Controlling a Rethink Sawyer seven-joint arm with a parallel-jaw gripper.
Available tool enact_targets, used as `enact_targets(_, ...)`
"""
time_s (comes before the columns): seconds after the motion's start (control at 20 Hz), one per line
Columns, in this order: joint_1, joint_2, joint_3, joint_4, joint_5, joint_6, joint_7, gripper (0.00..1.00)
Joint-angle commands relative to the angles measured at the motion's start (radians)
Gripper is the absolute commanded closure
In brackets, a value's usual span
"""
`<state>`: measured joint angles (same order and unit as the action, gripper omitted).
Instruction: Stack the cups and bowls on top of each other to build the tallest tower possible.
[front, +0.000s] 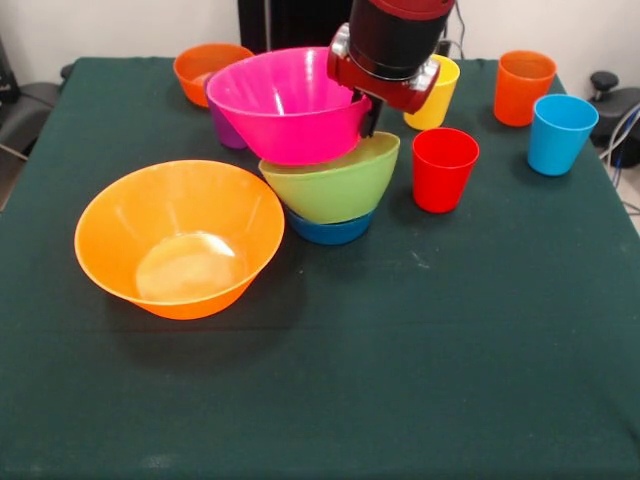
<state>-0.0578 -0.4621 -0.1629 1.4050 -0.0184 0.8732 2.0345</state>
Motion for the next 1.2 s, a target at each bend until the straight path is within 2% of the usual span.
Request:
enact_targets(0.05,0.016,0.061,0.059,-0.039,0.029,-0.127,0.178,1.00)
enact_targets(0.55,0.031,0.084,0.068,-0.082,0.088,-0.101,0.206,1.00)
enact_targets(0.9,0.064,0.103,0.041,-0.153,0.115,-0.010,0.243,1.00)
enact_targets(1.2,0.068,0.105,0.030,-0.151,0.123,-0.010,0.232,1.00)
